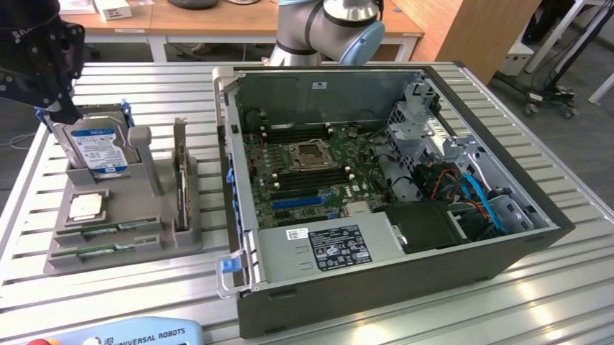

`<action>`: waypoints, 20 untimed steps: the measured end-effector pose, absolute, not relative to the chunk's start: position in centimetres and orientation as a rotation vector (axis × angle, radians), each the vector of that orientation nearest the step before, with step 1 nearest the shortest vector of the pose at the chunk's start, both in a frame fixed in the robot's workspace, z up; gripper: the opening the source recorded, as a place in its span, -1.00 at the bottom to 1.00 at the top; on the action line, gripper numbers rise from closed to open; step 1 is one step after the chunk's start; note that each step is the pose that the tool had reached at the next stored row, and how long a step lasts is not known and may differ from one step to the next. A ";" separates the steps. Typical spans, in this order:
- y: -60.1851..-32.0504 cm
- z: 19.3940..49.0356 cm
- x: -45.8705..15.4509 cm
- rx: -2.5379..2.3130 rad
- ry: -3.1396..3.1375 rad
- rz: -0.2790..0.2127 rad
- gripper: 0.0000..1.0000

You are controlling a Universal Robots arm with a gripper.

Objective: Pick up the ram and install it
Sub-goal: 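Pick up the ram and move it above insertion slot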

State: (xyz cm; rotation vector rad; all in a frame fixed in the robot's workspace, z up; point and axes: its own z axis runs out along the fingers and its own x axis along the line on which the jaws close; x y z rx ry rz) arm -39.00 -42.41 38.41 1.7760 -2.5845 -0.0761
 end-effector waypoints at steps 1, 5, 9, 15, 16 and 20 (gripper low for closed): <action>-42.4 38.4 -39.0 1.796 -2.570 -0.076 -0.80; -42.4 38.4 -39.0 1.871 -2.514 -0.076 -0.80; -42.4 38.4 -39.0 1.940 -2.459 -0.075 -0.80; -42.4 38.3 -39.0 2.037 -2.377 -0.075 -0.80; -42.4 38.3 -39.0 2.052 -2.364 -0.074 -0.80; -42.4 38.3 -39.0 2.113 -2.307 -0.074 -0.80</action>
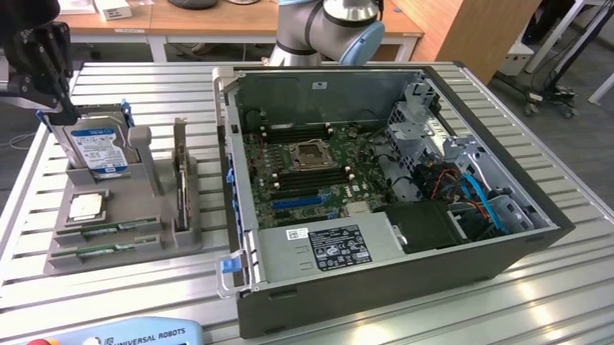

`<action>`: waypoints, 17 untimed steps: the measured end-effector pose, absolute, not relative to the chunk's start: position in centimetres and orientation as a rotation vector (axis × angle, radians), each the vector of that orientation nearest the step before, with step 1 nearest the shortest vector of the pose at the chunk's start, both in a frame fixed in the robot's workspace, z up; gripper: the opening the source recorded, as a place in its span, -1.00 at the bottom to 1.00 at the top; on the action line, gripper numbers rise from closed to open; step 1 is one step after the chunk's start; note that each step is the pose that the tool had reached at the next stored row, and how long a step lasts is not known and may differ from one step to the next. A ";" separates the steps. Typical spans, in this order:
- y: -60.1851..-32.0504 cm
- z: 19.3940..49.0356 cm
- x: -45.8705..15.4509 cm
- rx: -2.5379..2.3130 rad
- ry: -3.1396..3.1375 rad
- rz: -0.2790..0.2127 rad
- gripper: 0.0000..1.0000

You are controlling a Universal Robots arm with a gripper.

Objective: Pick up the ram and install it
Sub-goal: 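Pick up the ram and move it above insertion slot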

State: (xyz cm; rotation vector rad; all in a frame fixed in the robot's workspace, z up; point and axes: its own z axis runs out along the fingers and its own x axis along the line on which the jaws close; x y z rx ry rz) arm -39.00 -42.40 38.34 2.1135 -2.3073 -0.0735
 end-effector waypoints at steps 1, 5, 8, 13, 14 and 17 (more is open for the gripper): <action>-42.4 38.3 -39.0 2.126 -2.296 -0.073 -0.80; -42.4 38.3 -39.0 2.128 -2.293 -0.073 -0.80; -42.4 38.3 -39.0 2.128 -2.293 -0.073 -0.80; -42.4 38.3 -39.0 2.128 -2.293 -0.074 -0.80; -42.4 38.3 -39.0 2.129 -2.293 -0.074 -0.80; -42.4 38.3 -39.0 2.132 -2.290 -0.074 -0.80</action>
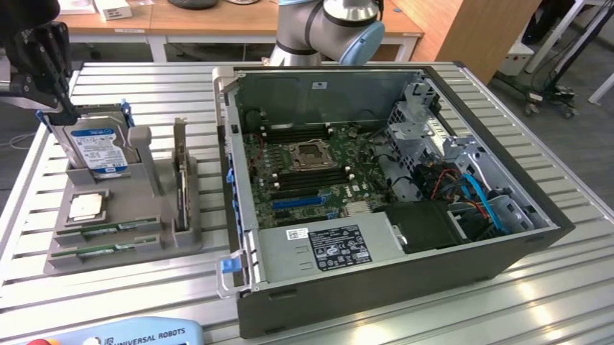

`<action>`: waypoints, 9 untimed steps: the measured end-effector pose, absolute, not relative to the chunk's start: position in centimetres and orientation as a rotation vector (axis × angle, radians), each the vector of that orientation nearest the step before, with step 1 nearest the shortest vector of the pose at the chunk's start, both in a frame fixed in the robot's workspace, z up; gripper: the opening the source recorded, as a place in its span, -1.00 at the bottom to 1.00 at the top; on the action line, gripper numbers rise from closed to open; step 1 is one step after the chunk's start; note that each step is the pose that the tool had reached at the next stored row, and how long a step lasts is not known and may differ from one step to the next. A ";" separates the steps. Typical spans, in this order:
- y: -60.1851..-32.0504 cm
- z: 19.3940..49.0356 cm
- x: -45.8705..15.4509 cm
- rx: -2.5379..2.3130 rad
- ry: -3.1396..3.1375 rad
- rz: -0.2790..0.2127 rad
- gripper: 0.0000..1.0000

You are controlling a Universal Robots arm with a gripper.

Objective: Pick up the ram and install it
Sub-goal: 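Pick up the ram and move it above insertion slot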

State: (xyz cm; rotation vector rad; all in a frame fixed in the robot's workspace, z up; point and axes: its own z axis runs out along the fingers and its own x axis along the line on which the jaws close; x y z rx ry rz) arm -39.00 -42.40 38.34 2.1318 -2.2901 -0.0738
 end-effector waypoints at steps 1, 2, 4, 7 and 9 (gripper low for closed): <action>-42.4 38.3 -39.0 2.136 -2.286 -0.074 -0.80; -42.4 38.3 -39.0 2.140 -2.282 -0.074 -0.80; -42.4 38.3 -39.0 2.146 -2.276 -0.074 -0.80; -42.4 38.3 -39.0 2.147 -2.275 -0.074 -0.80; -42.4 38.3 -39.0 2.147 -2.275 -0.074 -0.80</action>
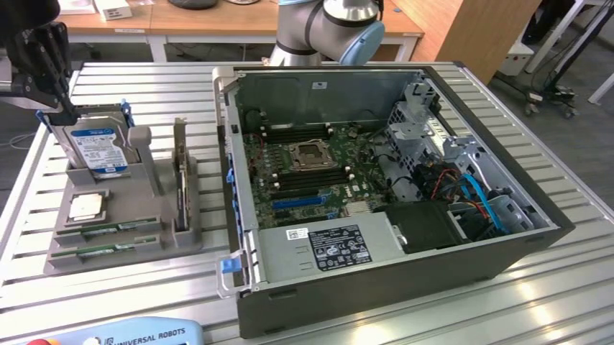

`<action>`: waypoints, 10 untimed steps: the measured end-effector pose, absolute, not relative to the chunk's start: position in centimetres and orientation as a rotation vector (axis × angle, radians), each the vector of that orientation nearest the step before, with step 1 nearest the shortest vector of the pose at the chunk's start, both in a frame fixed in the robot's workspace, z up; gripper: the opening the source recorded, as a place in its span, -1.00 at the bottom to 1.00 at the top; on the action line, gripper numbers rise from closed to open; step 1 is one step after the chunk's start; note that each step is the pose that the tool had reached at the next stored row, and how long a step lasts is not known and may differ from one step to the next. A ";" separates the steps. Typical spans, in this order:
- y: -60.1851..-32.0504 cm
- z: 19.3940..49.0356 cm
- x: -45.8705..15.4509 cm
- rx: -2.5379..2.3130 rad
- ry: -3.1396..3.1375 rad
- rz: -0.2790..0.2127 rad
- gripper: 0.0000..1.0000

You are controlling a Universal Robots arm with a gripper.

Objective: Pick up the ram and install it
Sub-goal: 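Pick up the ram and move it above insertion slot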

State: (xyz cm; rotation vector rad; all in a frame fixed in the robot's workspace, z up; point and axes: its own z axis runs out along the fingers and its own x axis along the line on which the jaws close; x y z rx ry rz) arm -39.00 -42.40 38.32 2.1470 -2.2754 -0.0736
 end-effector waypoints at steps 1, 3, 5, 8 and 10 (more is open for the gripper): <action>-42.4 38.3 -39.0 2.147 -2.275 -0.074 -0.80; -42.4 38.2 -39.0 2.147 -2.275 -0.074 -0.80; -42.4 38.2 -39.0 2.147 -2.275 -0.074 -0.80; -42.4 38.2 -39.0 2.147 -2.275 -0.074 -0.80; -42.4 38.2 -39.0 2.147 -2.275 -0.074 -0.80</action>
